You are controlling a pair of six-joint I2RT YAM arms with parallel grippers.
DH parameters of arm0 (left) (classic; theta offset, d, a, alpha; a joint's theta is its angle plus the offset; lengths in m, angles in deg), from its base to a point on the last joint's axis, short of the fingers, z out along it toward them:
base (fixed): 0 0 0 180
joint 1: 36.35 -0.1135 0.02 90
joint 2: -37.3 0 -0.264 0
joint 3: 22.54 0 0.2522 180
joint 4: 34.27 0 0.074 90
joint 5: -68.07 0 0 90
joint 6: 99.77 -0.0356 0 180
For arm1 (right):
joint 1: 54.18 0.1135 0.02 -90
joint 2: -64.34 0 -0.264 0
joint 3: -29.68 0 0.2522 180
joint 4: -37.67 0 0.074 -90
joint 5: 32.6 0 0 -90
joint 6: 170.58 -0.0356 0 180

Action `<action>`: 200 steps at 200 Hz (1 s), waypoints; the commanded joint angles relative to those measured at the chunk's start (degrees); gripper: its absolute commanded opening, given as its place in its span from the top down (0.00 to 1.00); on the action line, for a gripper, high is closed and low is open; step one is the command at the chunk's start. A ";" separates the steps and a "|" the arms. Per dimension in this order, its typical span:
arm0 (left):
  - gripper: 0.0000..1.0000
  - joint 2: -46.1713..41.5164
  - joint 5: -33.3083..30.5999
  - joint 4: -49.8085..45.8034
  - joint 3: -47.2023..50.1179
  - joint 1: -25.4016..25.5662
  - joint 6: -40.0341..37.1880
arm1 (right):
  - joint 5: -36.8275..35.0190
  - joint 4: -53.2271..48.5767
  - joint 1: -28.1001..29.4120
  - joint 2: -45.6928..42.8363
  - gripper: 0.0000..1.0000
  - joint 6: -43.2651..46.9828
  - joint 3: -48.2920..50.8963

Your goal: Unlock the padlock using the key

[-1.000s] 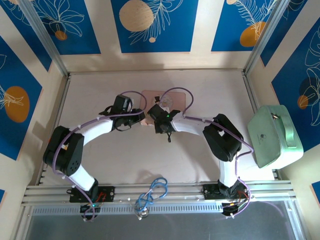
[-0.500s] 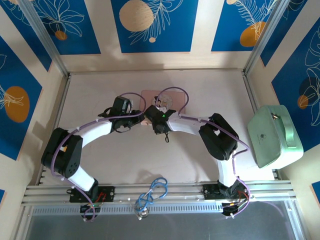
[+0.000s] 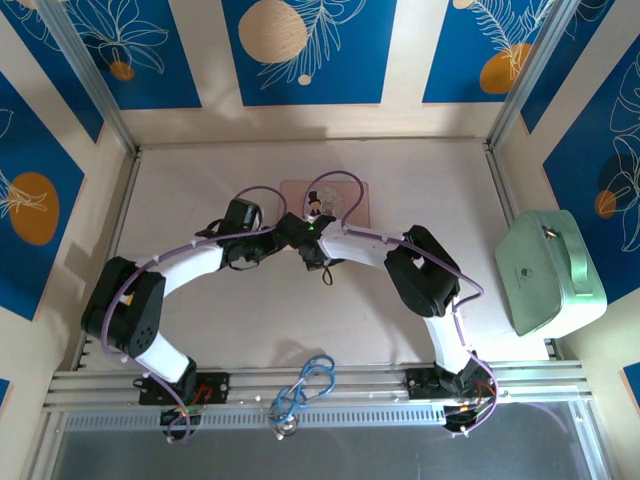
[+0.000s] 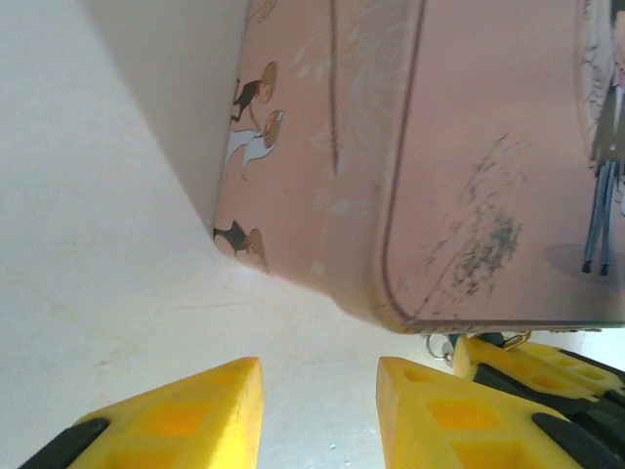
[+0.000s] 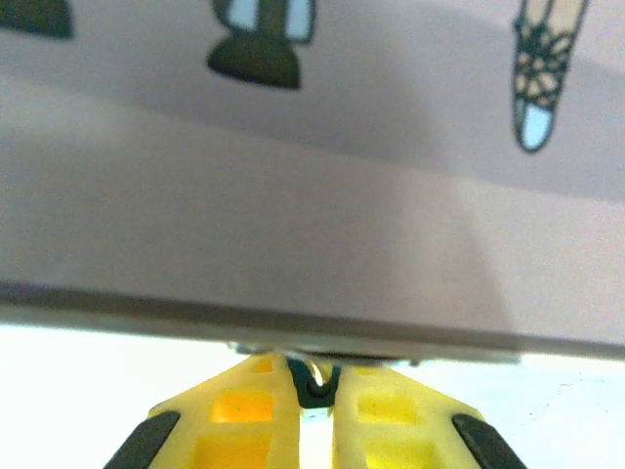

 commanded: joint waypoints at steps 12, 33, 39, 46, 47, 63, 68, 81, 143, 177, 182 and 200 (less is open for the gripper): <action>0.65 -1.11 0.65 -1.14 0.76 0.43 0.39 | -0.38 -3.93 1.01 1.87 0.88 -0.94 -2.85; 0.64 -1.53 0.12 -1.56 0.52 0.43 0.67 | 0.03 -3.84 0.90 3.06 0.88 -0.17 -3.74; 0.63 -1.64 -0.03 -1.87 0.18 0.43 0.69 | 0.10 -3.75 0.84 3.34 0.88 -0.04 -3.73; 0.59 -1.80 -0.20 -2.37 -0.39 0.35 0.67 | 0.12 -3.53 0.76 3.61 0.89 0.14 -3.69; 0.59 -1.81 -0.26 -2.43 -0.52 0.35 0.69 | 0.13 -3.50 0.78 3.64 0.89 0.19 -3.71; 0.51 -2.21 -0.99 -3.61 -2.44 0.13 0.54 | 0.23 -3.35 0.63 3.69 0.88 -0.02 -3.51; 0.48 -2.33 -1.22 -3.83 -3.14 0.01 0.51 | 0.28 -3.18 0.54 3.51 0.88 -0.03 -3.35; 0.42 -1.98 -1.84 -4.61 -5.31 -0.26 0.09 | 0.28 -2.46 0.27 2.77 0.88 -0.20 -2.65; 0.43 6.62 -1.65 -5.30 -12.72 -1.97 -0.32 | 2.74 3.62 -0.69 -1.58 0.86 0.98 2.01; 0.46 9.78 -2.16 -6.02 -13.10 -2.35 -0.71 | 3.29 5.94 -0.69 -2.78 0.82 1.98 3.33; 0.46 9.87 -2.20 -5.97 -12.77 -2.45 -0.58 | 3.38 6.37 -0.74 -3.06 0.82 2.19 3.53; 0.48 9.47 -1.94 -4.79 -10.95 -2.53 -0.01 | 3.65 7.77 -0.77 -3.79 0.78 3.22 3.88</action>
